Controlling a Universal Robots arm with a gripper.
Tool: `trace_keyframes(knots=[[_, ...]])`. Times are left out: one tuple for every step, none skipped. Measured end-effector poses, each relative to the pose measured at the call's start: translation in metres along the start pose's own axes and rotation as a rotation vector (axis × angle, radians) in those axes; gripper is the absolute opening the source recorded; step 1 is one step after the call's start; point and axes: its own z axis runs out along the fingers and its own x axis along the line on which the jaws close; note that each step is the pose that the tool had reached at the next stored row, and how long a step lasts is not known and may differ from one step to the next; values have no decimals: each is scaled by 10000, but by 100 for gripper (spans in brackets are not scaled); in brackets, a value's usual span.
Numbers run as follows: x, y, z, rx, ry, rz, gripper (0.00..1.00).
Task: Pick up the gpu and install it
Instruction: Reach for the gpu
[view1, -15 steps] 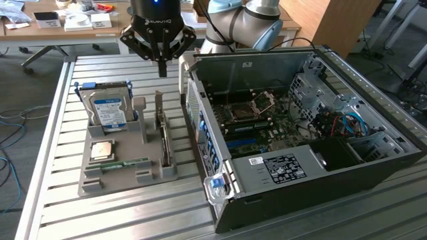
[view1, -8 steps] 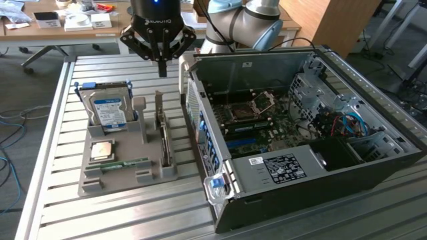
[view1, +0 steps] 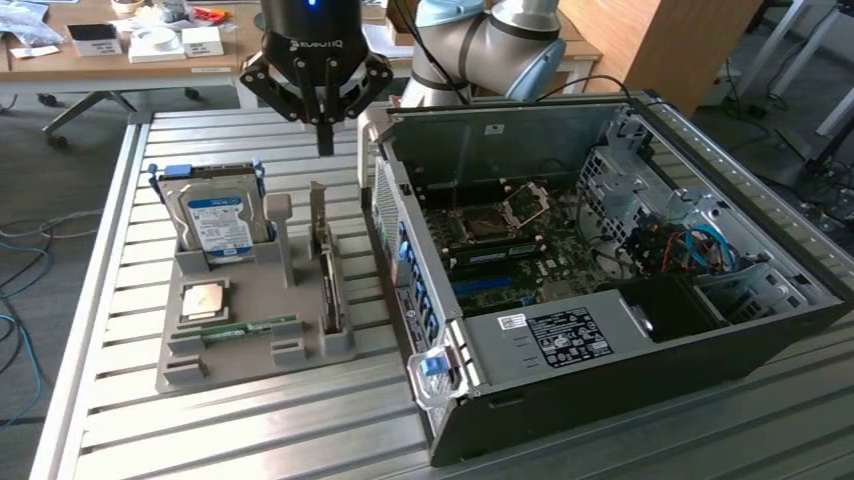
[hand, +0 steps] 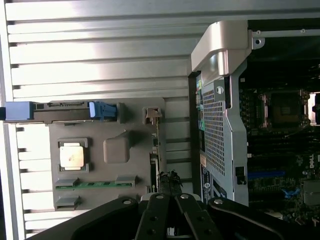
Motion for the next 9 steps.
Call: trace_keyframes(knots=[[0,-13,0,0,-1,0,11],[-1,-27,-1,1,0,0,11],[-1,-41,-2,0,0,0,11],[-1,-57,-3,0,0,0,11],[-1,-74,-3,1,0,-1,11],[-1,-93,-4,0,0,-1,11],[0,-113,-5,0,0,0,11],[1,-131,-6,1,0,-1,11],[2,-150,-7,0,0,0,11]])
